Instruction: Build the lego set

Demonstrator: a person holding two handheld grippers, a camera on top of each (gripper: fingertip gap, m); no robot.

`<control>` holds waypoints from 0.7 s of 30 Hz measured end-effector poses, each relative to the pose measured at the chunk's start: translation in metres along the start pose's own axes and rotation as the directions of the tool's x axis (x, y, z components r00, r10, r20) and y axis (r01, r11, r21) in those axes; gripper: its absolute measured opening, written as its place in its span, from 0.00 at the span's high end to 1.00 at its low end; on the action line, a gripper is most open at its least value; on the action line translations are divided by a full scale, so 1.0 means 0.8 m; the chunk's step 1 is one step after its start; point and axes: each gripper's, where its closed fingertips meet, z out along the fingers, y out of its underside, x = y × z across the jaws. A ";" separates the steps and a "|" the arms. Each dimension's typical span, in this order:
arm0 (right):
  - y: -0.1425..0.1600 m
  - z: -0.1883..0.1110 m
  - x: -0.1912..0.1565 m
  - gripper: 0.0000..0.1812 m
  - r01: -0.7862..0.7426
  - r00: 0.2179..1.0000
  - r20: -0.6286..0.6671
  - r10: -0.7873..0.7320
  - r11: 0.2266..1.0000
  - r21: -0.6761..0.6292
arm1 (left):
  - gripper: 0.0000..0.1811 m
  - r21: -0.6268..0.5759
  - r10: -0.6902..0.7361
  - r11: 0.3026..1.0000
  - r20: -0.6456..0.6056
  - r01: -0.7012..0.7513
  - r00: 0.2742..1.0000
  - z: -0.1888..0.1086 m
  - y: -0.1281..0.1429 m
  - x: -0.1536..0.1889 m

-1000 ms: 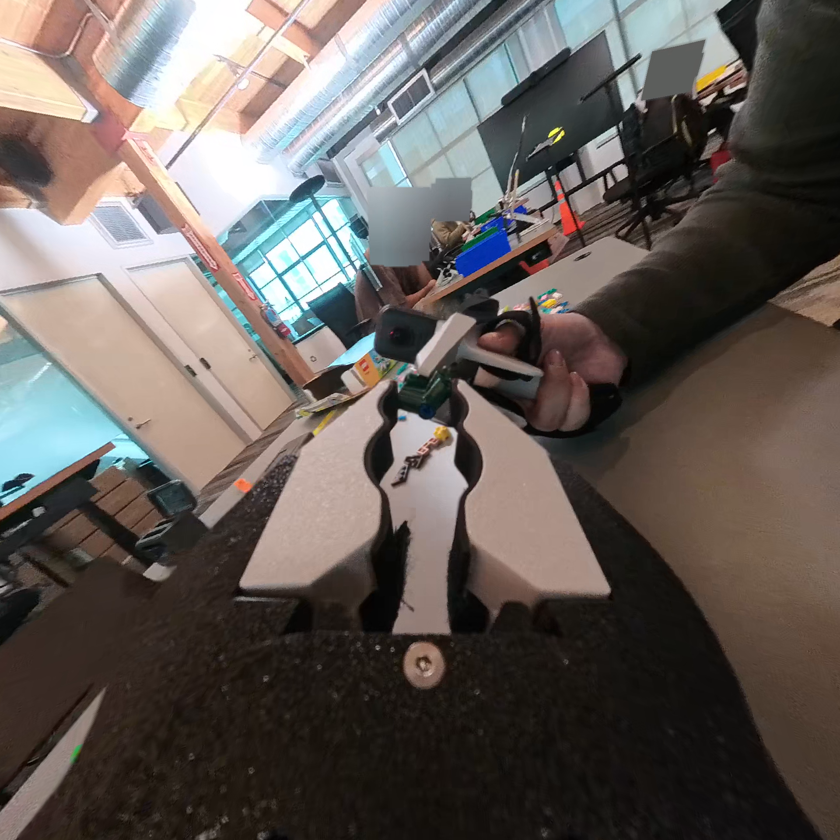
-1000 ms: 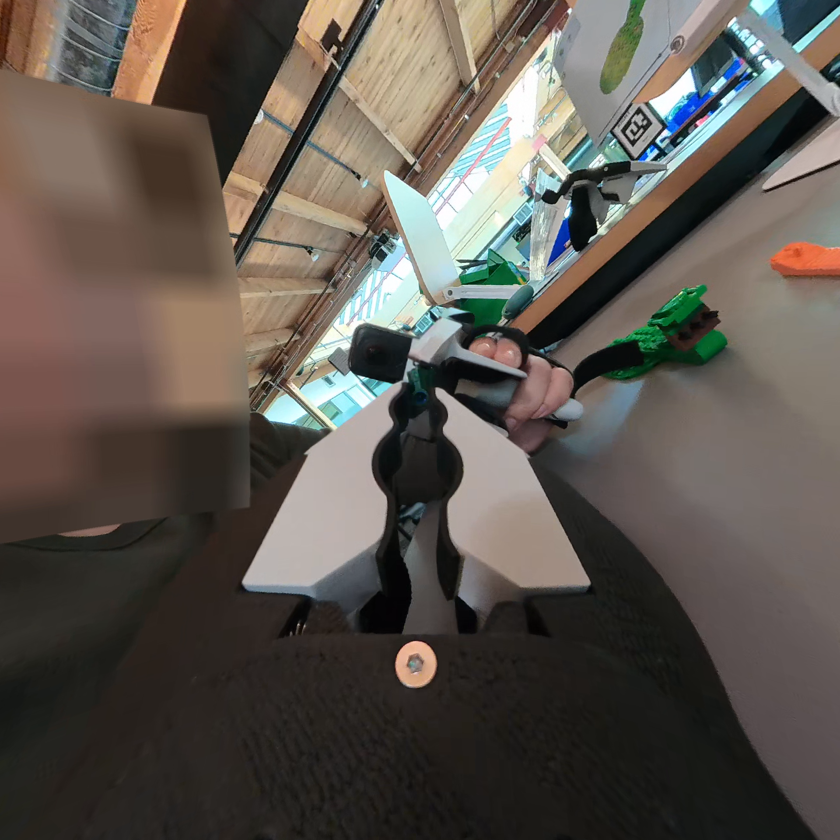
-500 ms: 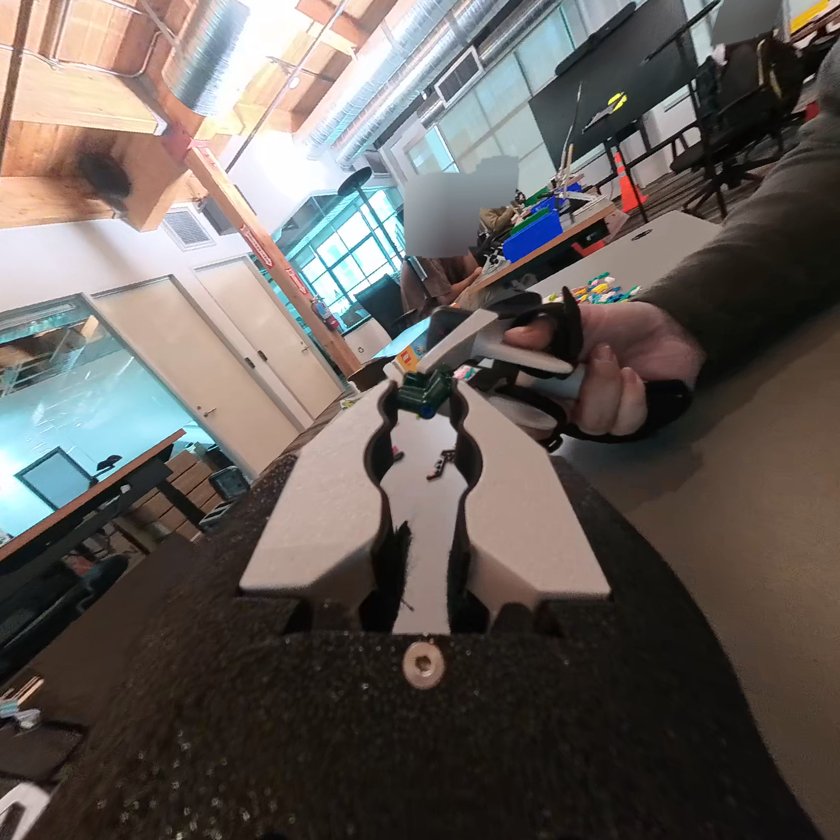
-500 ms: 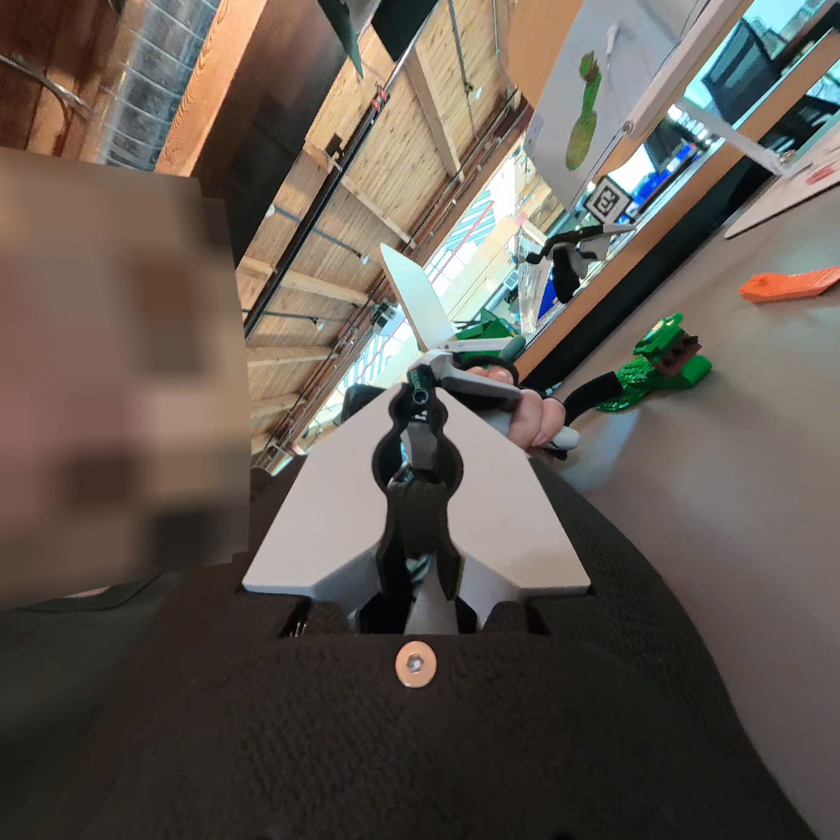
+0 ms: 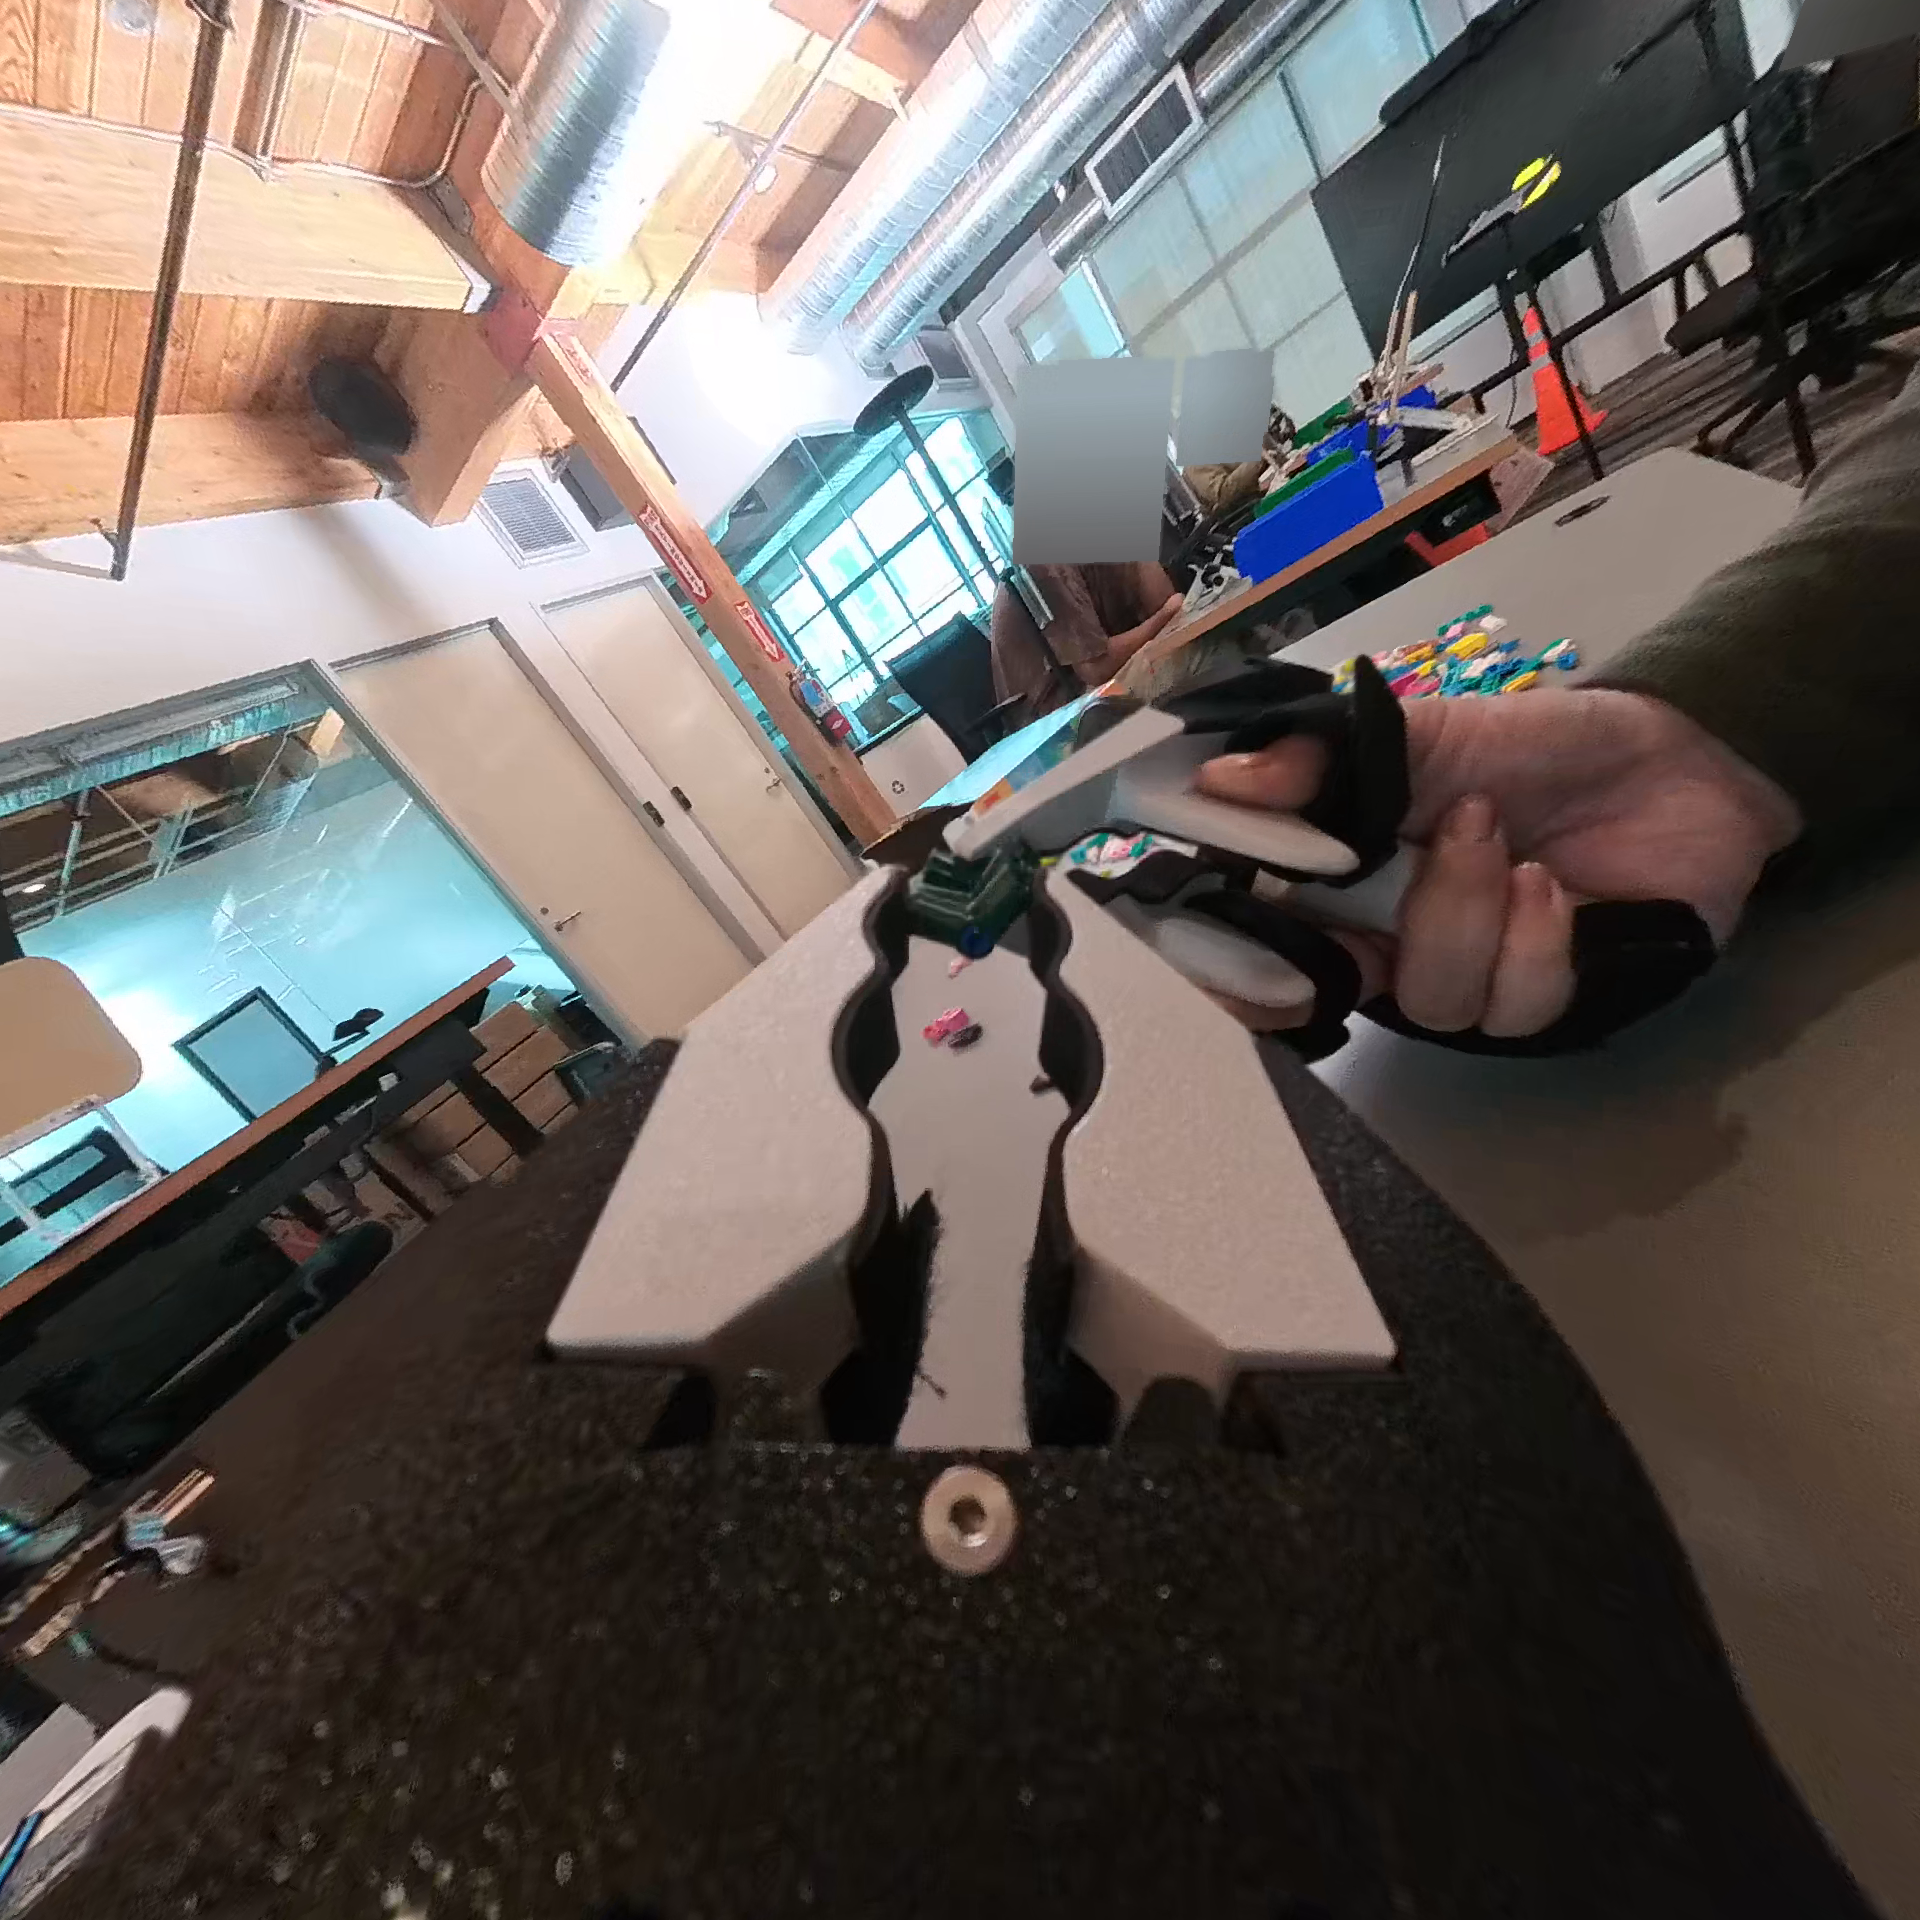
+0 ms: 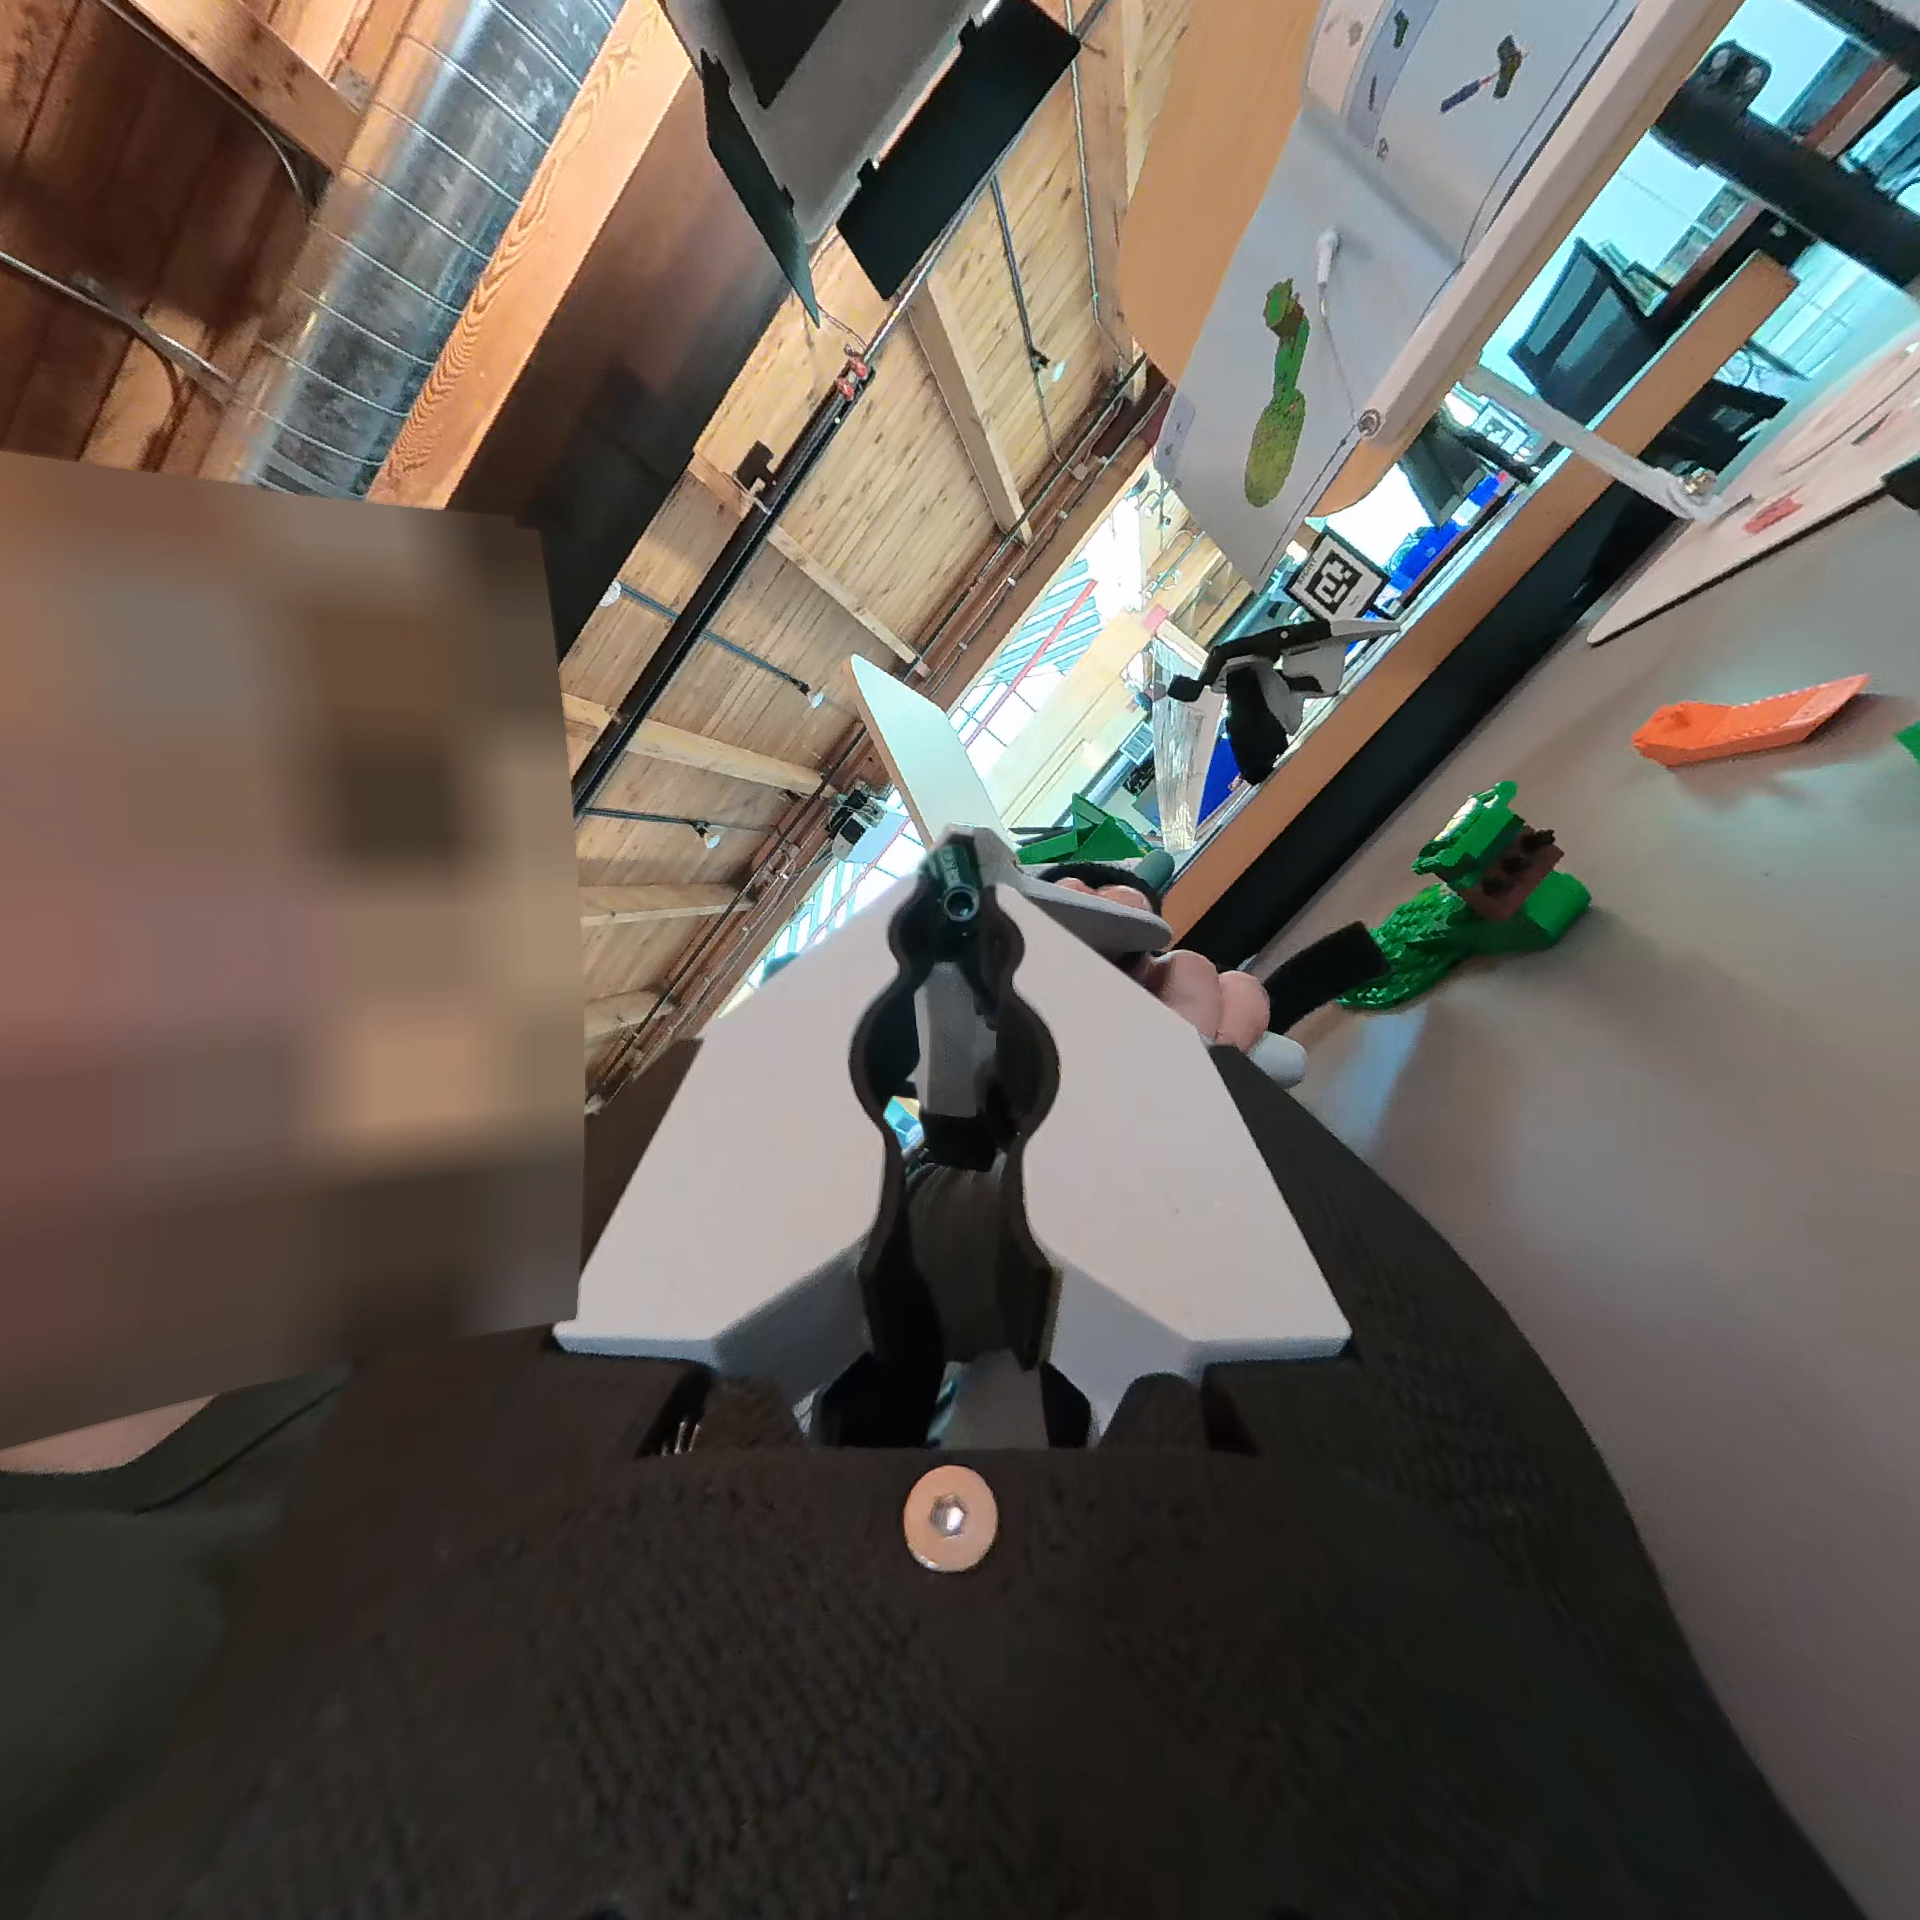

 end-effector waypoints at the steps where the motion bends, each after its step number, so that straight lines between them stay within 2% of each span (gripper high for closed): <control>1: 0.001 0.000 0.001 0.97 0.000 1.000 -0.006 0.000 1.000 -0.001 | 0.89 -0.001 -0.008 1.000 -0.004 0.008 1.000 0.000 0.001 0.000; 8: -0.003 -0.001 -0.001 0.97 -0.105 0.993 0.061 0.103 0.994 0.026 | 0.89 -0.006 0.005 1.000 0.000 -0.005 1.000 0.001 0.003 -0.001; 15: -0.001 0.001 0.002 0.97 -0.037 0.999 0.010 0.037 0.999 0.029 | 0.89 0.002 0.004 1.000 0.009 -0.004 1.000 0.000 0.002 -0.002; 21: -0.004 0.002 0.000 0.97 -0.181 0.981 0.087 0.173 0.978 0.101 | 0.89 0.002 0.029 1.000 0.036 -0.029 0.999 0.000 -0.001 -0.005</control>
